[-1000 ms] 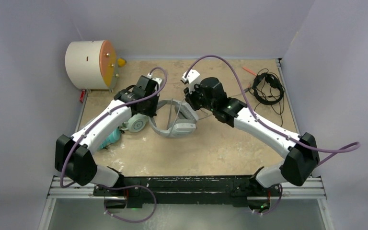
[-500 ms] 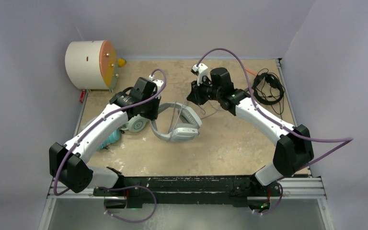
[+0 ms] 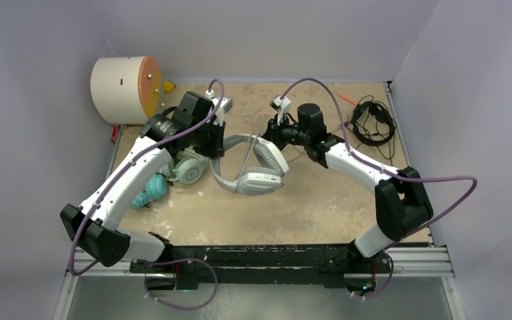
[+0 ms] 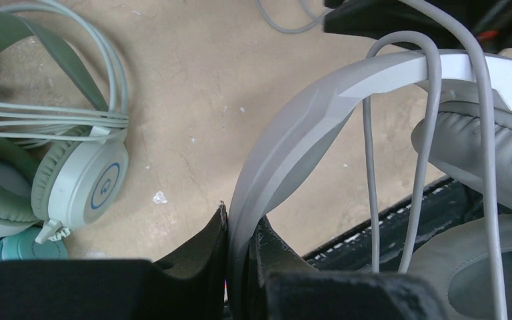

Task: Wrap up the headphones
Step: Wrap the headphones cable around the headphones.

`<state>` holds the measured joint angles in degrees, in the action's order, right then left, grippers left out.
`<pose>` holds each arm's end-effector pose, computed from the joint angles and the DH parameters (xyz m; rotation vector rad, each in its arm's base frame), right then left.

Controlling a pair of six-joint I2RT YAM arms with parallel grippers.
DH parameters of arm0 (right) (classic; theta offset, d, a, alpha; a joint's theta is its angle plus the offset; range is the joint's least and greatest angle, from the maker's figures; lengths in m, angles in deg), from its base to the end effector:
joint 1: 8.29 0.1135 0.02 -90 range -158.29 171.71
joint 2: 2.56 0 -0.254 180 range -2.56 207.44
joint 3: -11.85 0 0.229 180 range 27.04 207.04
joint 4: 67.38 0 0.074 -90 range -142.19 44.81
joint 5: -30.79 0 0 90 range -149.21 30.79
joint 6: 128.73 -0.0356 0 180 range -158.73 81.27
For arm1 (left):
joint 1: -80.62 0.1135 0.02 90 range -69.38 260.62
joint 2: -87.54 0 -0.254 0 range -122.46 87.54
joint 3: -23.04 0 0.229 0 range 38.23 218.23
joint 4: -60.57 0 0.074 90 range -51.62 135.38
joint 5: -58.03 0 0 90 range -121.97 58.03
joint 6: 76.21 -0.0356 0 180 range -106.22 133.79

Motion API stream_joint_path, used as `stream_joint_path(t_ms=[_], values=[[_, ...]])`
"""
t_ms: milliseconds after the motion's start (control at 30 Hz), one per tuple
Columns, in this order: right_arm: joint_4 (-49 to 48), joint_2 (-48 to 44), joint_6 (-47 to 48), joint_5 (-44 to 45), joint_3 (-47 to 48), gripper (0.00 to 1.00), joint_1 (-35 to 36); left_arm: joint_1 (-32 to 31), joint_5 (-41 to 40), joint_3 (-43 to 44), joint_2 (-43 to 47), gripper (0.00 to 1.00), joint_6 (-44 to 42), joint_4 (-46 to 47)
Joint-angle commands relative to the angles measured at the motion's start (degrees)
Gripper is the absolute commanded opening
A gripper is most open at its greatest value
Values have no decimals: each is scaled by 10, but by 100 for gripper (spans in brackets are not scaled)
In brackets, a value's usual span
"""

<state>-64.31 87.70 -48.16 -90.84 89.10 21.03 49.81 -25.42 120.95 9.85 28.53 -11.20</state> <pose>0.2912 0.1850 0.2871 -0.7198 1.7836 0.9722 0.2116 -0.1309 0.3552 0.4028 2.4929 -0.4740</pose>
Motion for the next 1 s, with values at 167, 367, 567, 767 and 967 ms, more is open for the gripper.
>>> stream_joint_path(t_ms=[167,367,567,767,967], values=[[-217,0,-26,-20,-78,33,-11,-7,101,136,-18,0,54,-59],[-288,8,-24,5,-106,48,-11,-7,113,195,-39,0,67,-88],[-321,30,-25,-17,-116,38,-12,-7,113,220,-42,0,75,-89],[-368,75,-40,-27,-126,45,-11,-6,142,257,-58,0,87,-90],[-428,121,-75,-61,-117,27,-12,-6,150,310,-80,0,90,-112]])
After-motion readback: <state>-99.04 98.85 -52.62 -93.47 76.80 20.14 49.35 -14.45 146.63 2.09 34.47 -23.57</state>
